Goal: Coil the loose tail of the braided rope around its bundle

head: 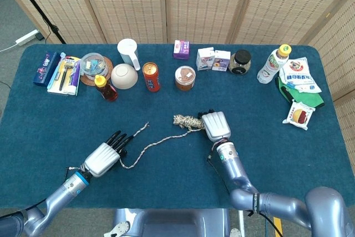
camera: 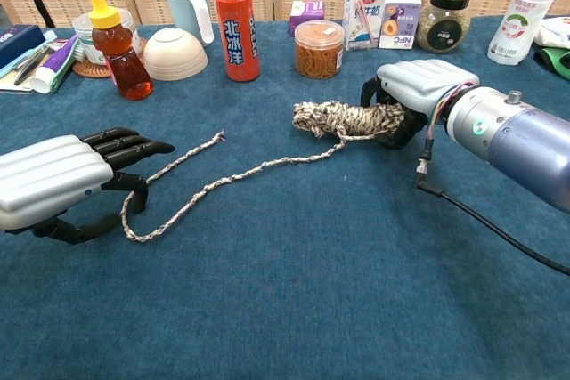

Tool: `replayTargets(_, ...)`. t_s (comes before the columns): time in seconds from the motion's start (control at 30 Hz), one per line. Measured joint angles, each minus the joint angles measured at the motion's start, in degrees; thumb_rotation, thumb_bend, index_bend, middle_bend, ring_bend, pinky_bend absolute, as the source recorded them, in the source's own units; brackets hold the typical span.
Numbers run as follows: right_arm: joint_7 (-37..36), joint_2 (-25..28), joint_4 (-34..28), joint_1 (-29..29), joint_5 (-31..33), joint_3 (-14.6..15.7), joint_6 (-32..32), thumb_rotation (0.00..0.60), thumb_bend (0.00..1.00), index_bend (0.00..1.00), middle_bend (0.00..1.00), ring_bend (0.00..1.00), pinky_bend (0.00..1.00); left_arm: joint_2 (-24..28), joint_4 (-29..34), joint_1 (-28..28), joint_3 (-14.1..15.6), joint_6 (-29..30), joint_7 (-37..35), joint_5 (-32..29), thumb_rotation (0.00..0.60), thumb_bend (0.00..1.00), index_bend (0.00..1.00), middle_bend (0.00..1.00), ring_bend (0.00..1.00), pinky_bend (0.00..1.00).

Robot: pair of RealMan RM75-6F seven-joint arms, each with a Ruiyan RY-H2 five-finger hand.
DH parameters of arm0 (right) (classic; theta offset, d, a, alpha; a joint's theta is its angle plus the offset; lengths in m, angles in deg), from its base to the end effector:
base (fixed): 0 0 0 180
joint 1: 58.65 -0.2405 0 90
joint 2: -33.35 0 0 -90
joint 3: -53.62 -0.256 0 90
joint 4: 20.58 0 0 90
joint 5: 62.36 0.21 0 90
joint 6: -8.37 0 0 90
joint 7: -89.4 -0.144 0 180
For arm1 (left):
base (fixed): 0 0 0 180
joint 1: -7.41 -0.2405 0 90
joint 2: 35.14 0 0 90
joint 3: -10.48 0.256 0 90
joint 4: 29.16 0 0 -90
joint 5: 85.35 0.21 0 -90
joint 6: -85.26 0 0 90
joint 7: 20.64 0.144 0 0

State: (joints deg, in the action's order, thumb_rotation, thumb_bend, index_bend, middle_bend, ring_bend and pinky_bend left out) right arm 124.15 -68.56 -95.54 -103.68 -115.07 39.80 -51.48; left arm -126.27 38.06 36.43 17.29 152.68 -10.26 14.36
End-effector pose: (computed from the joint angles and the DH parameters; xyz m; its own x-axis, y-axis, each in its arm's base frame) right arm -0.1349 -0.3566 -0.0598 0.5060 -0.2050 0.8378 -0.8546 -0.2510 0.4546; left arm -0.2424 0.2489 -0.0331 0.6974 0.1022 0.7094 0.5814 -0.6594 -0.4766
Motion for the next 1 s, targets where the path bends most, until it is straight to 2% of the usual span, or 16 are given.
replayTargets(0.63,-0.5,-0.3,0.7,0.2,-0.2,0.0,0.0,0.6,0.51,0.65,0.54,0.35,0.58,-1.7,-4.1,-1.7,0.9,3.0,0.0,0.9,0.6,0.47,0.62,0.0,0.0,0.0)
replayTargets(1.0,-0.6,-0.1,0.7,0.2,-0.2,-0.1,0.0,0.6,0.51,0.65,0.54,0.35,0.58,-2.3,-4.5,-2.3,-0.1,5.7,0.1,0.8,0.6,0.49,0.69,0.0,0.0,0.0)
